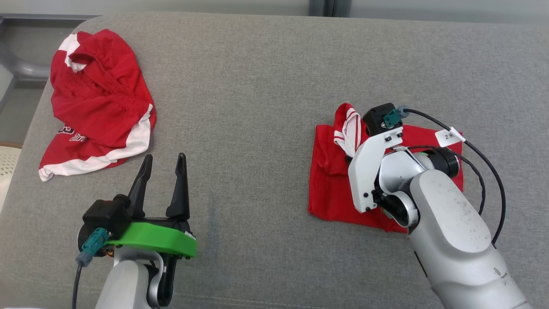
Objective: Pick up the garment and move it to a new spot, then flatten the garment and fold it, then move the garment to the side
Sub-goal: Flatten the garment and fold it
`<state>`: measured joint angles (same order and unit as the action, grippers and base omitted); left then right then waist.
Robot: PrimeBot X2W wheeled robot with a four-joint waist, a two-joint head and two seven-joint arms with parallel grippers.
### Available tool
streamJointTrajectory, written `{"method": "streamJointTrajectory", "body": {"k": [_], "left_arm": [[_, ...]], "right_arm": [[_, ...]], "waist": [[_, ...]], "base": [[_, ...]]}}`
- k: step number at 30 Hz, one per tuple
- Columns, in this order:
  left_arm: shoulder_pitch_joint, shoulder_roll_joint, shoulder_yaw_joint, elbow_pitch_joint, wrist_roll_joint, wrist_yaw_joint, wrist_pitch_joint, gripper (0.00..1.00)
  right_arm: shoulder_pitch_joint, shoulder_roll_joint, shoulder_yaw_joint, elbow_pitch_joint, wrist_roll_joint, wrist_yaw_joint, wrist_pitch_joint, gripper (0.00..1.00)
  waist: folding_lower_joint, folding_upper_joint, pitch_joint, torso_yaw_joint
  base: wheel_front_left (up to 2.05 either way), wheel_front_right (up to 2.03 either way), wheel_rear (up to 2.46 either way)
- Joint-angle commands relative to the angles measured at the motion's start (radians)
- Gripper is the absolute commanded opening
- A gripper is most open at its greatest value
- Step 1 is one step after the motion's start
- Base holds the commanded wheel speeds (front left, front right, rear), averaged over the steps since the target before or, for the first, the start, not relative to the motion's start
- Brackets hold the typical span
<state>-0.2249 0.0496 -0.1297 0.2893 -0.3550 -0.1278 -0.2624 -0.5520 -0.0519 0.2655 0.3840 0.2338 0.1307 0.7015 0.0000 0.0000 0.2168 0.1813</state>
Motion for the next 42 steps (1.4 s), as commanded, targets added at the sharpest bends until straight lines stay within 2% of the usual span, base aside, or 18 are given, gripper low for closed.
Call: {"method": "streamJointTrajectory", "body": {"k": [1, 2, 3, 4, 5, 11, 16, 18, 23, 30, 34, 38, 42], "left_arm": [[-0.016, 0.002, 0.0, 0.0, -0.002, -0.004, -0.003, 1.0], [-0.016, 0.002, -0.001, -0.001, -0.003, -0.004, -0.003, 1.0], [-0.015, 0.002, -0.002, -0.002, -0.005, -0.004, -0.003, 1.0], [-0.015, 0.002, -0.002, -0.003, -0.006, -0.004, -0.003, 1.0], [-0.015, 0.002, -0.003, -0.002, -0.007, -0.004, -0.003, 1.0], [-0.006, 0.002, 0.007, -0.002, -0.008, -0.004, -0.003, 1.0], [0.006, 0.002, 0.018, 0.0, 0.004, -0.004, -0.003, 1.0], [0.011, 0.002, 0.021, 0.001, 0.009, -0.004, -0.003, 1.0], [0.028, 0.002, 0.025, 0.005, 0.02, -0.004, -0.003, 1.0], [0.049, 0.002, 0.034, 0.015, 0.024, -0.004, -0.003, 1.0], [0.058, 0.002, 0.053, 0.016, 0.021, -0.004, -0.003, 1.0], [0.079, 0.002, 0.078, -0.009, 0.029, 0.004, -0.003, 1.0], [0.1, 0.002, 0.079, -0.016, 0.026, 0.004, -0.003, 1.0]], "right_arm": [[-0.016, 0.001, 0.007, 0.017, 0.011, 0.0, -0.014, 0.0], [-0.019, 0.001, 0.013, 0.026, 0.023, 0.0, -0.02, 0.0], [-0.024, 0.002, 0.022, 0.036, 0.035, 0.0, -0.024, 0.25], [-0.027, 0.001, 0.028, 0.043, 0.041, 0.0, -0.03, 0.73], [-0.031, 0.001, 0.037, 0.048, 0.054, 0.0, -0.035, 1.0], [-0.042, 0.0, 0.097, 0.021, 0.214, 0.0, -0.085, 1.0], [-0.069, 0.001, 0.093, -0.049, 0.334, 0.0, -0.217, 1.0], [-0.083, -0.001, 0.067, -0.076, 0.348, 0.0, -0.269, 1.0], [-0.046, -0.008, -0.027, -0.139, 0.264, 0.0, -0.384, 1.0], [0.128, -0.113, -0.128, -0.234, 0.115, 0.0, -0.576, 1.0], [0.229, -0.132, -0.173, -0.225, 0.038, 0.0, -0.715, 1.0], [0.304, -0.107, -0.208, -0.174, 0.025, 0.0, -0.826, 1.0], [0.337, -0.103, -0.205, -0.116, -0.019, 0.0, -0.865, 1.0]], "waist": [[0.0, 0.0, 0.004, 0.007], [0.0, 0.0, 0.005, 0.008], [0.0, 0.0, 0.005, 0.01], [0.0, 0.0, 0.005, 0.012], [0.0, 0.0, 0.005, 0.013], [0.0, 0.0, -0.004, 0.005], [0.0, 0.0, -0.021, -0.012], [0.0, 0.0, -0.03, -0.02], [0.0, 0.0, -0.057, -0.036], [0.0, 0.0, -0.096, -0.068], [0.0, 0.0, -0.119, -0.098], [0.0, 0.0, -0.148, -0.132], [0.0, 0.0, -0.175, -0.153]], "base": [[0.0, 0.0, 0.0], [0.0, 0.0, 0.0], [0.0, 0.0, 0.0], [0.0, 0.0, 0.0], [0.0, 0.0, 0.0], [0.0, 0.0, 0.0], [0.0, 0.0, 0.0], [0.0, 0.0, 0.0], [0.0, 0.0, 0.0], [0.0, 0.0, 0.0], [0.0, 0.0, 0.0], [0.0, 0.0, 0.0], [0.0, 0.0, 0.0]]}}
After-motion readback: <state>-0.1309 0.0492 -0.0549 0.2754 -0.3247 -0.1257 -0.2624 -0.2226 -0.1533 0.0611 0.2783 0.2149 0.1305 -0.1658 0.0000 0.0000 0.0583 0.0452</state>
